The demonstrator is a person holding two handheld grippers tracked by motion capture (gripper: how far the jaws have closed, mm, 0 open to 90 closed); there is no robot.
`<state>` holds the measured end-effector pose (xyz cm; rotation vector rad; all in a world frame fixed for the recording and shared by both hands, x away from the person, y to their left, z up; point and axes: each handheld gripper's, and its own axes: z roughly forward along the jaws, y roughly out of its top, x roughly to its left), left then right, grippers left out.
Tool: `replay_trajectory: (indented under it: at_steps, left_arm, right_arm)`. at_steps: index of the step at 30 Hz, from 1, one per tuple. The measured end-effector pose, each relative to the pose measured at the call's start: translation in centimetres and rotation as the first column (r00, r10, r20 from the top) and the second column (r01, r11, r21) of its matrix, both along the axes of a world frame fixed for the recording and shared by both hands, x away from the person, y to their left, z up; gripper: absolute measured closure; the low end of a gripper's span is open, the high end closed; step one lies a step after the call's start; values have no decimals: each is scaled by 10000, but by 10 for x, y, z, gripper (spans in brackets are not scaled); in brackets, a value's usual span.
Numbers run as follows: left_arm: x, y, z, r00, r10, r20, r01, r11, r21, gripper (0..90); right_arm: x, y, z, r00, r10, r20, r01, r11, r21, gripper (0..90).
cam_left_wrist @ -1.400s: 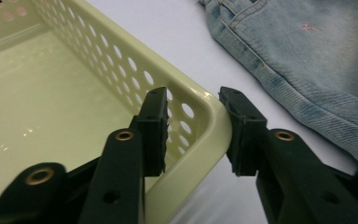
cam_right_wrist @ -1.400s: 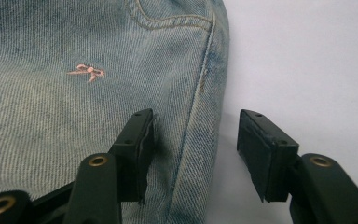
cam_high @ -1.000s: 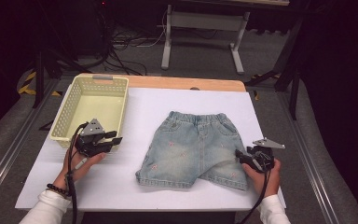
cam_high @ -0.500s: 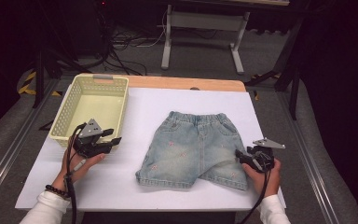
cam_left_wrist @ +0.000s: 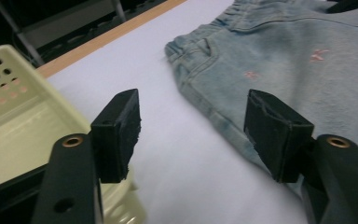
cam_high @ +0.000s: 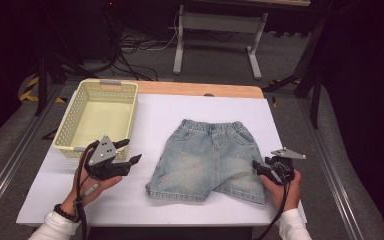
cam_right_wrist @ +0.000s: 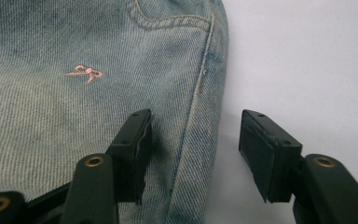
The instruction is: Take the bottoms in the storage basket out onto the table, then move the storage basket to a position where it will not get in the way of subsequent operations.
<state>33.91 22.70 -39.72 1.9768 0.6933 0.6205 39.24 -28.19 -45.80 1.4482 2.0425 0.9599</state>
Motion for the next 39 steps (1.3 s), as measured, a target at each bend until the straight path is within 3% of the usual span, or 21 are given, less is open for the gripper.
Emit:
replay_trajectory:
  at_steps: [8,15,20,24,26,28,29,32,34,39]
  left_arm:
    - [-4,-30,-16,9968,-620,-508,649,9962,577,309]
    - [4,-49,-35,9894,-801,-1208,904,9924,830,279]
    - [11,-57,-46,9869,-605,-1494,774,9910,1095,267]
    - [22,-62,-53,9804,-363,-1938,585,9922,1101,268]
    - [29,-65,-57,9730,-365,-2277,632,9918,1113,275]
    - [34,-70,-63,9611,-347,-2740,711,9897,1240,291]
    - [35,-71,-66,9551,-454,-2928,834,9895,1185,305]
    - [36,-73,-64,9475,-525,-3156,902,9903,1061,403]
    - [36,-73,-64,9450,-699,-3195,1083,9887,1040,452]
    - [34,-74,-63,9410,-957,-3247,1317,9871,908,702]
  right_arm:
    - [0,0,0,10000,-18,21,18,10000,-14,437]
    - [0,1,0,10000,-15,33,15,10000,-16,437]
    - [-1,1,0,10000,-8,96,9,10000,-98,441]
    - [-1,1,0,10000,41,89,-41,10000,-90,453]
    - [-1,1,0,9999,85,96,-84,10000,-46,494]
    - [-3,2,-1,9994,298,155,-298,9996,7,559]
    - [-4,2,0,9993,326,173,-325,9995,-27,574]
    - [-6,2,0,9986,499,173,-499,9988,-5,642]
    - [-6,2,0,9984,539,160,-539,9985,14,668]
    - [-7,2,0,9980,590,238,-589,9982,-63,738]
